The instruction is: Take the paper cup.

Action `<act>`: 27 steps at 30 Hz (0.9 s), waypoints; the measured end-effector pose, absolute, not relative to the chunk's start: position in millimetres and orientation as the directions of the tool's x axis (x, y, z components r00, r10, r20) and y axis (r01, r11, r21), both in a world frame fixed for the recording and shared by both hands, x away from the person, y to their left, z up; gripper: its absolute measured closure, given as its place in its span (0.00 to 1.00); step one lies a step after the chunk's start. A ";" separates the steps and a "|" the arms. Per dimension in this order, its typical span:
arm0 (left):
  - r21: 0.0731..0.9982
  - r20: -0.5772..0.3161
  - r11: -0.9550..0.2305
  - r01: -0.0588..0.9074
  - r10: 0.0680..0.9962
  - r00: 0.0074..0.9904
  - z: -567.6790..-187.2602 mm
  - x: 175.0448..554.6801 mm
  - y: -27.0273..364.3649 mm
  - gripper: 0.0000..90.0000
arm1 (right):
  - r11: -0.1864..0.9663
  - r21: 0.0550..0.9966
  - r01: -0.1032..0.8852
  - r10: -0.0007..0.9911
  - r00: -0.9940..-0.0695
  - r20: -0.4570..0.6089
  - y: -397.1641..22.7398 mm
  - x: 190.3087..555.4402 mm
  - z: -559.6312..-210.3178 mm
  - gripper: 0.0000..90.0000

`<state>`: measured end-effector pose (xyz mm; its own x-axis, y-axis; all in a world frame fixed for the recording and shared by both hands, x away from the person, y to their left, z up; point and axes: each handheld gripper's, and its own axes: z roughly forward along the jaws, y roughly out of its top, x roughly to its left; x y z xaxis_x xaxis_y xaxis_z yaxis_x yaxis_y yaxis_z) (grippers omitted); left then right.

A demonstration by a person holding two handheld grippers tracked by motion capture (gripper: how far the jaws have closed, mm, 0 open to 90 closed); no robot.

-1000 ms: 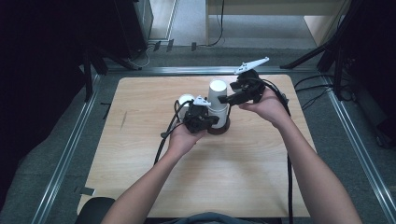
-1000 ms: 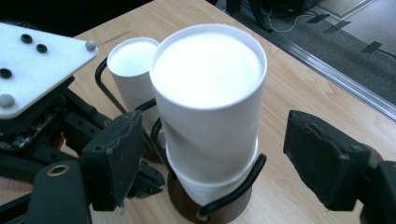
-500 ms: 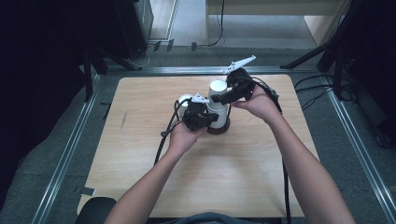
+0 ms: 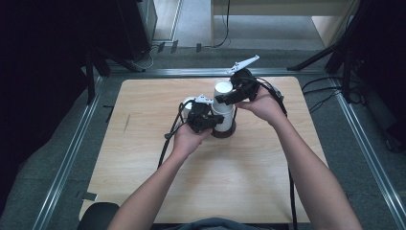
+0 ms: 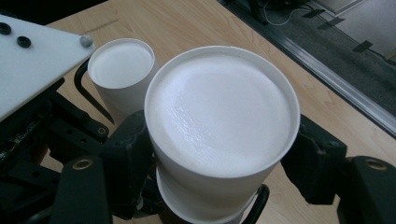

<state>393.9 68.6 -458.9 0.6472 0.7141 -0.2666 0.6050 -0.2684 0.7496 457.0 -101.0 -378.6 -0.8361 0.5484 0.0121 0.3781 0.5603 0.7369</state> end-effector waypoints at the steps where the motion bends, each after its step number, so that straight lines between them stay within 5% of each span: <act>1: 0.750 -0.267 -0.268 0.605 0.714 0.647 -458.9 393.9 68.6 0.95 | 0.560 0.737 0.378 0.548 -0.836 0.012 -101.0 457.0 -378.6 0.34; 27: 0.762 -0.237 -0.293 0.577 0.703 0.670 -459.2 392.3 67.1 0.86 | 0.546 0.752 0.368 0.559 -0.829 0.000 -116.8 440.1 -311.6 0.37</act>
